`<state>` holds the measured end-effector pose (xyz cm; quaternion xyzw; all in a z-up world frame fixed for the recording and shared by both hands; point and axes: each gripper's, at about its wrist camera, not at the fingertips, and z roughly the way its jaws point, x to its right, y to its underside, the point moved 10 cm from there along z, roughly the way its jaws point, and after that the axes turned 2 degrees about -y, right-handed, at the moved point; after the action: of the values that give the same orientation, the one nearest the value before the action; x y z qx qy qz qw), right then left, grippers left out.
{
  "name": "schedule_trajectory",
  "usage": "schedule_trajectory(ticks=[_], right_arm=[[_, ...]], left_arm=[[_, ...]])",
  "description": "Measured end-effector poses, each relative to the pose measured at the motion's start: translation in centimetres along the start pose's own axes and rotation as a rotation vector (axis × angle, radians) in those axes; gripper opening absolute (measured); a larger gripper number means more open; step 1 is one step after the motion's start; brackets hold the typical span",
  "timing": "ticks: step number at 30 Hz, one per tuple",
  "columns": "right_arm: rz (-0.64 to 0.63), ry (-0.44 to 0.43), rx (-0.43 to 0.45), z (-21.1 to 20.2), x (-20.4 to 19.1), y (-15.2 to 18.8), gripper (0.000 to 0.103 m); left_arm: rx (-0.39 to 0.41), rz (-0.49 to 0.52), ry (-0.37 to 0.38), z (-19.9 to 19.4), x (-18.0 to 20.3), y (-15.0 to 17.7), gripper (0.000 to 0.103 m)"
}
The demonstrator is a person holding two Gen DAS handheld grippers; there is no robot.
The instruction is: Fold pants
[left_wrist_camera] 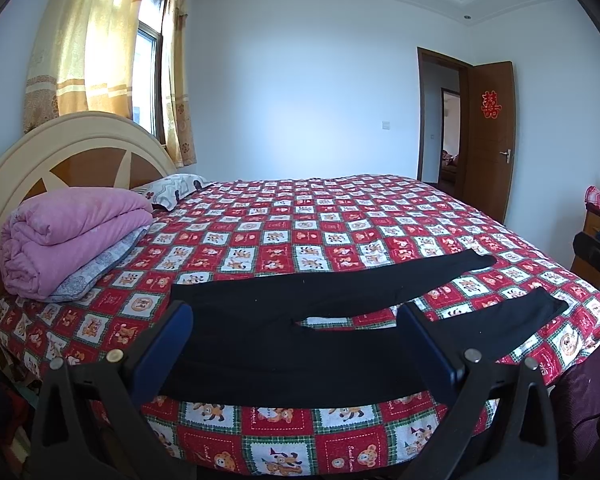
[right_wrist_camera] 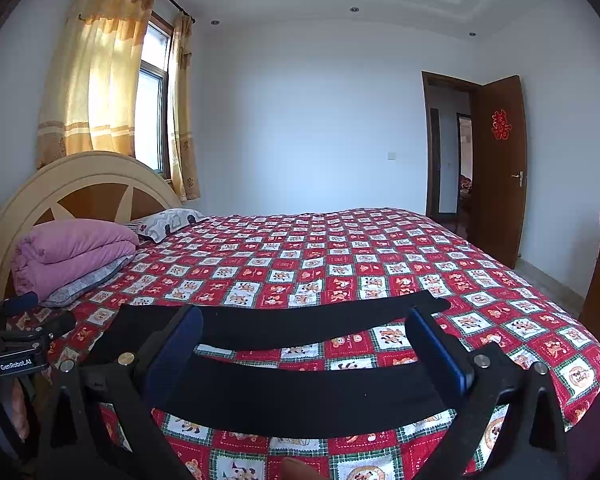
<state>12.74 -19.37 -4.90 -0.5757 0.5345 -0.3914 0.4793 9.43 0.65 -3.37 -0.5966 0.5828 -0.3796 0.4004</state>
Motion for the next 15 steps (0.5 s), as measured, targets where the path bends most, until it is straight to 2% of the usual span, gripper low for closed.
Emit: schedule_trajectory(ticks=[15], right_arm=[[0.0,-0.001,-0.003,0.16,0.15,0.07,0.102]], left_arm=[[-0.001,0.0,0.001,-0.04,-0.05,-0.01,0.103]])
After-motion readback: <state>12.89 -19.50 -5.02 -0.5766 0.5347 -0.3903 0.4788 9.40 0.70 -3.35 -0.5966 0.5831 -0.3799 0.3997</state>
